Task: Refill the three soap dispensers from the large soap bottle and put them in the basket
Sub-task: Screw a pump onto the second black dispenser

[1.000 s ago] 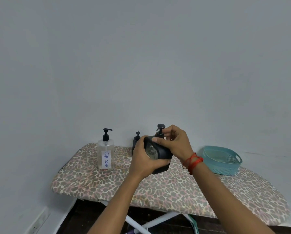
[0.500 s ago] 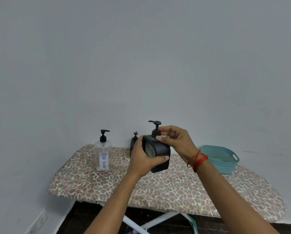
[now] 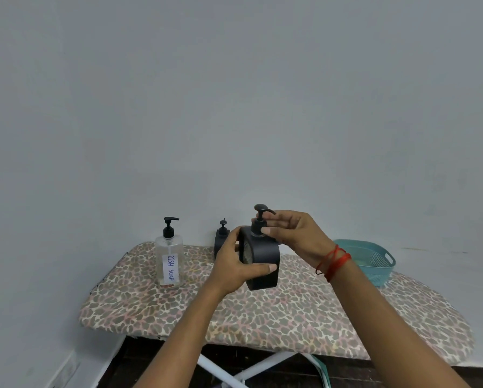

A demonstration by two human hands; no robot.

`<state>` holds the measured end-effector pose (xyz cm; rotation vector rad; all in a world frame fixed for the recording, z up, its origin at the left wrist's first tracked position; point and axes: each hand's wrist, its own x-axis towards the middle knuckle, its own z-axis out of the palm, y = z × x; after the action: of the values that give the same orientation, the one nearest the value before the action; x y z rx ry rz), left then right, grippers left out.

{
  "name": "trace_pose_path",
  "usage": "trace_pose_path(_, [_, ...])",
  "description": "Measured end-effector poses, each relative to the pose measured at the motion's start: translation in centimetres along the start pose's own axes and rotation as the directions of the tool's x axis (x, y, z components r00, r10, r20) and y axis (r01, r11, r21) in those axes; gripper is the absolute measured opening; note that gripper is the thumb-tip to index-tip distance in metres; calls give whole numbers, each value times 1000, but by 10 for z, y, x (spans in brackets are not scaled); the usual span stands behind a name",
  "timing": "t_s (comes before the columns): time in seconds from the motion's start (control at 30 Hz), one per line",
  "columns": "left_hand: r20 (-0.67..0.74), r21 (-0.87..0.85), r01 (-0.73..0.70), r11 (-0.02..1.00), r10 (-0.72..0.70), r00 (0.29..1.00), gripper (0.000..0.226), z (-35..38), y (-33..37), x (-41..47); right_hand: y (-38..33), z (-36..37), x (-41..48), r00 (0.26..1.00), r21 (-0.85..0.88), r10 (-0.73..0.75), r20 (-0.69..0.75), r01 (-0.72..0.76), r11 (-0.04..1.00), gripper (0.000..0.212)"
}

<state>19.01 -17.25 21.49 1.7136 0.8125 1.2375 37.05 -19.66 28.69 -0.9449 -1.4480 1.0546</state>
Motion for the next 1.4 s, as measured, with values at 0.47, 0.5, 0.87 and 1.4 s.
trace_pose_path(0.47, [53, 12, -12, 1000, 11, 999, 74, 11, 0, -1, -4, 3, -2, 999, -126, 44, -27, -47, 991, 38])
trace_pose_path(0.5, [58, 14, 1, 1000, -2, 998, 74, 8, -2, -1, -5, 0, -5, 998, -55, 55, 21, -54, 997, 34])
trace_pose_path(0.87, [36, 39, -44, 998, 43, 998, 75, 21, 5, -4, 10, 25, -2, 920, -365, -148, -363, 6, 931, 45])
trace_pose_path(1.4, [31, 48, -9, 999, 8, 999, 85, 15, -3, -5, 11, 14, -10, 975, -95, -82, -207, 64, 993, 22])
